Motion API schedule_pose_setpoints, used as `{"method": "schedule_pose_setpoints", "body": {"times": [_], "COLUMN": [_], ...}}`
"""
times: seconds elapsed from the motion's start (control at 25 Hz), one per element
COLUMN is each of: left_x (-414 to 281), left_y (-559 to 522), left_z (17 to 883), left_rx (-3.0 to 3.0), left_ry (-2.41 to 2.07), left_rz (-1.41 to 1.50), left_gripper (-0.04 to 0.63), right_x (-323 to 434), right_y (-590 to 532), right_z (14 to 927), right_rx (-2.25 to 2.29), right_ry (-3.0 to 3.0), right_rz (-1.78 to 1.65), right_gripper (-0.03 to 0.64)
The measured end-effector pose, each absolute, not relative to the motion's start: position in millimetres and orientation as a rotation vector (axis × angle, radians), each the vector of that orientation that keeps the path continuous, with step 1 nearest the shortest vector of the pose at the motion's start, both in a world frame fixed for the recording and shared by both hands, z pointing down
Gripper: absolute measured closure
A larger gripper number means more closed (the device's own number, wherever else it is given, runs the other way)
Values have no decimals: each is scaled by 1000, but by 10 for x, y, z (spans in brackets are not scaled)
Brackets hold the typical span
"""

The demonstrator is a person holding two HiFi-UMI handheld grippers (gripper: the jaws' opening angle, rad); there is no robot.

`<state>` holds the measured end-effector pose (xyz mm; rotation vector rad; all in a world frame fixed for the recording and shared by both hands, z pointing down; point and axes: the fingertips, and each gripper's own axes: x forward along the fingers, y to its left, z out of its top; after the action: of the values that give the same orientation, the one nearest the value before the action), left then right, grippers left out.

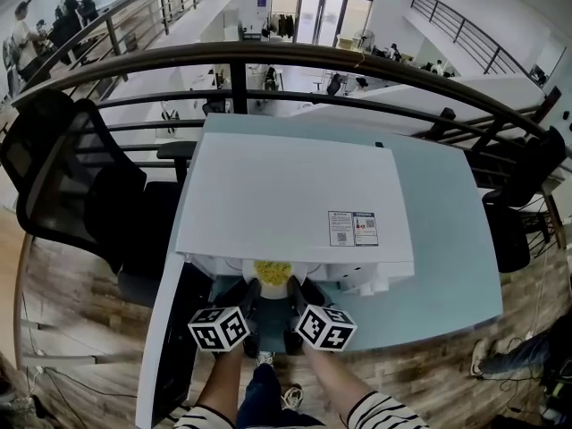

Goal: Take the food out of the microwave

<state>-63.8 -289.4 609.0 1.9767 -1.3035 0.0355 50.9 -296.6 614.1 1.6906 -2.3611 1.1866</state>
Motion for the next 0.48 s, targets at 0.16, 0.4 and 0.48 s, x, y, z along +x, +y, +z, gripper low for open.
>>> {"method": "schedule_pose_setpoints", "body": {"times": [0.16,0.4,0.48], "left_x": [-608,-557,-531], "left_y": [-2791,-2605,-2526], "left_z": [6071,5892,5855], "left_rx": [1983,2014,2022], "left_ry": [-1294,-1302,-1300], "left_rz": [39,35,35], "left_gripper": [479,483,483], "right_x": [545,598,623], "right_y": [-2888,-2695,-2615], "right_z": [6097,5950,5907], "right_rx": [1691,1691,1688], "right_ry": [-2364,-2386,-2395], "right_rz": [1179,1177,1171], "right_gripper": [501,505,506]}}
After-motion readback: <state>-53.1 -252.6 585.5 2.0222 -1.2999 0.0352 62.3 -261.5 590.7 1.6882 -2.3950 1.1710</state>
